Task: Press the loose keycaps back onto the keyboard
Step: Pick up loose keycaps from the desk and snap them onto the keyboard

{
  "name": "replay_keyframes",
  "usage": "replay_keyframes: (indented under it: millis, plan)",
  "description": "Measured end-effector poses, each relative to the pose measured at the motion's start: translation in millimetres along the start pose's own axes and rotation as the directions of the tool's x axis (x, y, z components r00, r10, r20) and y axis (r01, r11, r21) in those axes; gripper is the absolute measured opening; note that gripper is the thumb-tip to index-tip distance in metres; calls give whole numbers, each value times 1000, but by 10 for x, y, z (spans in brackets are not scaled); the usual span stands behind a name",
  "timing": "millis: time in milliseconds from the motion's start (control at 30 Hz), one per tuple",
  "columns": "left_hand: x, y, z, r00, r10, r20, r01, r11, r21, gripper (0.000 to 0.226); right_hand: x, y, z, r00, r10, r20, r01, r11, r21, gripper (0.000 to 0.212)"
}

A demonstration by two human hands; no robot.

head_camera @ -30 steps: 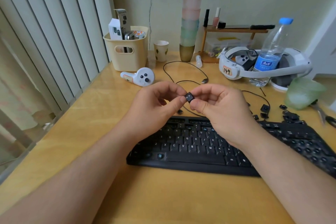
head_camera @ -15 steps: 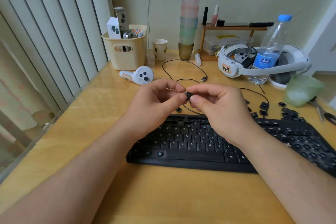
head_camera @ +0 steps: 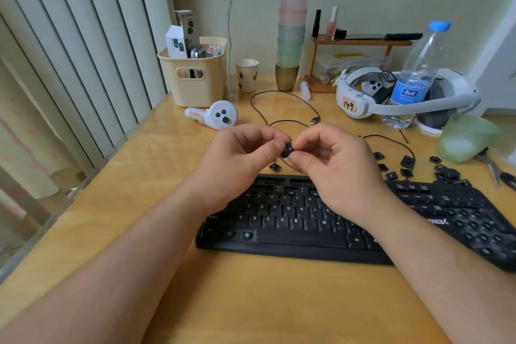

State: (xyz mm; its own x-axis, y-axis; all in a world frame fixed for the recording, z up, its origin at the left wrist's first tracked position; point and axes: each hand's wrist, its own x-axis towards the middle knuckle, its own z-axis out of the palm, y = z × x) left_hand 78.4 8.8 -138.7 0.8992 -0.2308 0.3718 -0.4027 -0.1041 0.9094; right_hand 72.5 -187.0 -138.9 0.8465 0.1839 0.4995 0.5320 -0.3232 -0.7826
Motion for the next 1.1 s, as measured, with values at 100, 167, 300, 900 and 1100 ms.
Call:
replay_keyframes:
  millis: [100, 167, 300, 900, 1100]
  plan:
    - [-4, 4, 8, 1000, -13, 23, 13, 1000, 3, 13, -17, -26, 6, 998, -55, 19, 57, 995, -80, 42]
    - [2, -4, -3, 999, -31, 17, 31, 999, -7, 14, -14, -14, 1, 998, -62, 12, 62, 994, -88, 44]
    - [2, -4, -2, 998, -56, 38, 56, 998, -15, 14, -11, 3, -10, 999, -35, -18, 34, 997, -74, 34]
    - [1, -35, 0, 989, -113, 91, 103, 989, 102, 9, 236, -305, -272, 942, 19, 334, 197, 776, -599, 13]
    - [17, -44, -78, 985, -139, 105, 105, 955, 276, 11, 394, -252, -333, 921, 186, 343, 66, 792, -607, 9]
